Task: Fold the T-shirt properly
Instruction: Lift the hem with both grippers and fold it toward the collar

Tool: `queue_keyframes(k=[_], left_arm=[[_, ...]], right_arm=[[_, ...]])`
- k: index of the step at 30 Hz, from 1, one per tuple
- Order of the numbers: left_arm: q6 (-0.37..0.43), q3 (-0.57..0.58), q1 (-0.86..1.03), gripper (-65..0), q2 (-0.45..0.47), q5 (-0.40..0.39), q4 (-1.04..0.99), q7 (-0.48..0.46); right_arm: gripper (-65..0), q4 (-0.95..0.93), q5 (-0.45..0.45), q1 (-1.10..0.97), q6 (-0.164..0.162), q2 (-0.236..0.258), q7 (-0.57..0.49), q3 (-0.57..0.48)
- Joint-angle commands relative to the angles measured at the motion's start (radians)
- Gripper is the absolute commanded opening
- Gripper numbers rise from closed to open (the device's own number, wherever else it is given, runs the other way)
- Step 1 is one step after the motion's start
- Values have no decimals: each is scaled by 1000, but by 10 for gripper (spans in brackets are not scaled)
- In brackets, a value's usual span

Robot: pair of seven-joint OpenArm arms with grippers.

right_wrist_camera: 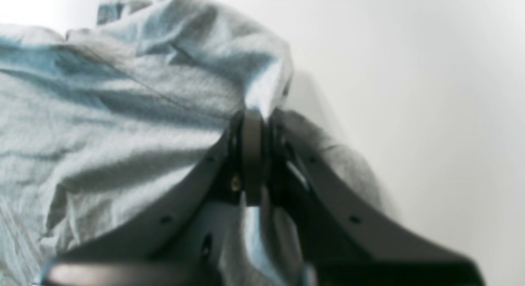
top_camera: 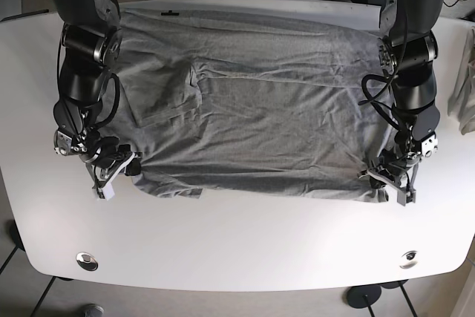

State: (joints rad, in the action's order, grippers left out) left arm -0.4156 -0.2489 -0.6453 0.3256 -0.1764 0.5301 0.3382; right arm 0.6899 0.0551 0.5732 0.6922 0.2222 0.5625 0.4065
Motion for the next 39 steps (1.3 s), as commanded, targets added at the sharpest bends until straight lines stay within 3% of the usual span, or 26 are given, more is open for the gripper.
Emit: queue_keyframes(k=[1,7,12,14,18,24,31,34,36,39], left_arm=[[-4,-48,18,-650,-19,-12,192,37],[-4,-106,181,-650,-70,-10,612,203],[-6,-108,325,-650,-70,-12,809,221],[-6,-123,405,-650,-70,-61,890,221],[-6,-178,539,-650,-69,-196,968,221],[-6,-235,730,-650,-69,-246,1059,221],[-7,-300,847,-650,-66,-237,1060,221],[-7,-300,870,-650,-66,-236,1056,221],[-6,-300,882,-628,-64,-236,1054,221],[-1,-301,882,-442,-64,-236,1056,246]], right_arm=[[-631,119,24,29,6,12,-3,2],[-631,393,25,-45,6,9,143,2],[-631,633,25,-166,6,-16,251,4],[-631,738,24,-249,6,-19,331,4],[-631,933,24,-411,6,-102,379,105],[-631,1149,25,-582,6,-169,452,174],[-626,1206,36,-721,6,-182,457,196],[-623,1206,168,-799,6,-174,457,197],[-575,1207,217,-830,6,-174,457,197],[-385,1244,289,-867,6,-174,457,217]])
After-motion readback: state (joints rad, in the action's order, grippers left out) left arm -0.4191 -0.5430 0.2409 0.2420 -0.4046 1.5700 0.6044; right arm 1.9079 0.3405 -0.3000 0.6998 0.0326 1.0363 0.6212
